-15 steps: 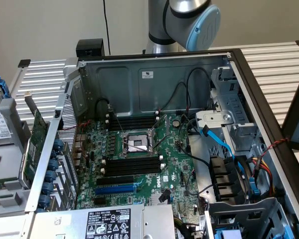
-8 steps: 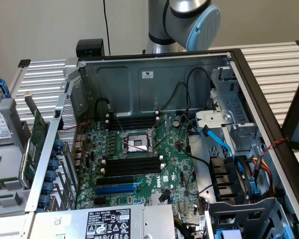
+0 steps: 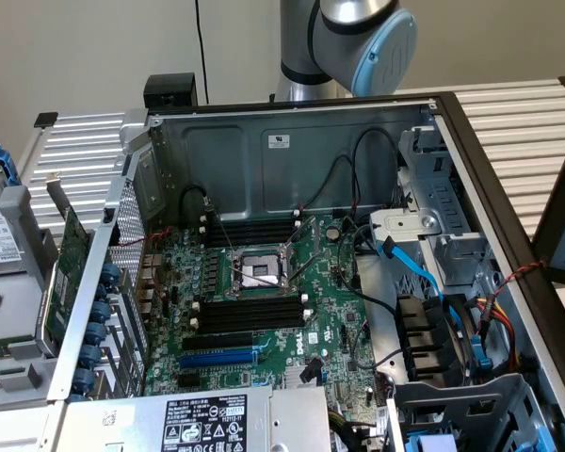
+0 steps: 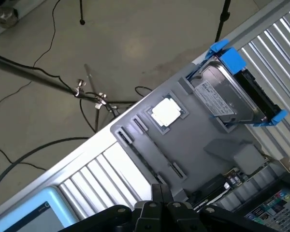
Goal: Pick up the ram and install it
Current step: 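Pick up the ram and move it above insertion slot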
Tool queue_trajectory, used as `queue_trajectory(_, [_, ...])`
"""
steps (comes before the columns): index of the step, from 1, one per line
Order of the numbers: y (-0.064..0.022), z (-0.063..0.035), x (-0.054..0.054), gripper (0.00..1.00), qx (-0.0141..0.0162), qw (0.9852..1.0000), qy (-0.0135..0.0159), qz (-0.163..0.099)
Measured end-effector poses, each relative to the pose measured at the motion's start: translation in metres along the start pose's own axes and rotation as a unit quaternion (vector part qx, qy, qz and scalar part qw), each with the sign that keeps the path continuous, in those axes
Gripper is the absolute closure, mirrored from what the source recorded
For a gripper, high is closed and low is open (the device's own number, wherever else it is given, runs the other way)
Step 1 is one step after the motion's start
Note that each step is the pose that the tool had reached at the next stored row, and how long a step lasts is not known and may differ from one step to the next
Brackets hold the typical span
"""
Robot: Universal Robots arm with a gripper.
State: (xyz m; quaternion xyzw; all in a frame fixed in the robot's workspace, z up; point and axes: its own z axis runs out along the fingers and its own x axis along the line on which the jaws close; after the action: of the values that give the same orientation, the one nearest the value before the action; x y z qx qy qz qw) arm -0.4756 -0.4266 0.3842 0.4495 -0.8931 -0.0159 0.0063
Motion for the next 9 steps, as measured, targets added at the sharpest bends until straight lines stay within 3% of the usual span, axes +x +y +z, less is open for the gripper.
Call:
queue_trajectory(4, [0.0,0.0001,0.0,0.89,-0.0001,0.9994,0.0012,-0.036])
queue_trajectory(9, [0.0,0.0003,0.0,0.89,-0.0002,0.9966,0.0028,-0.082])
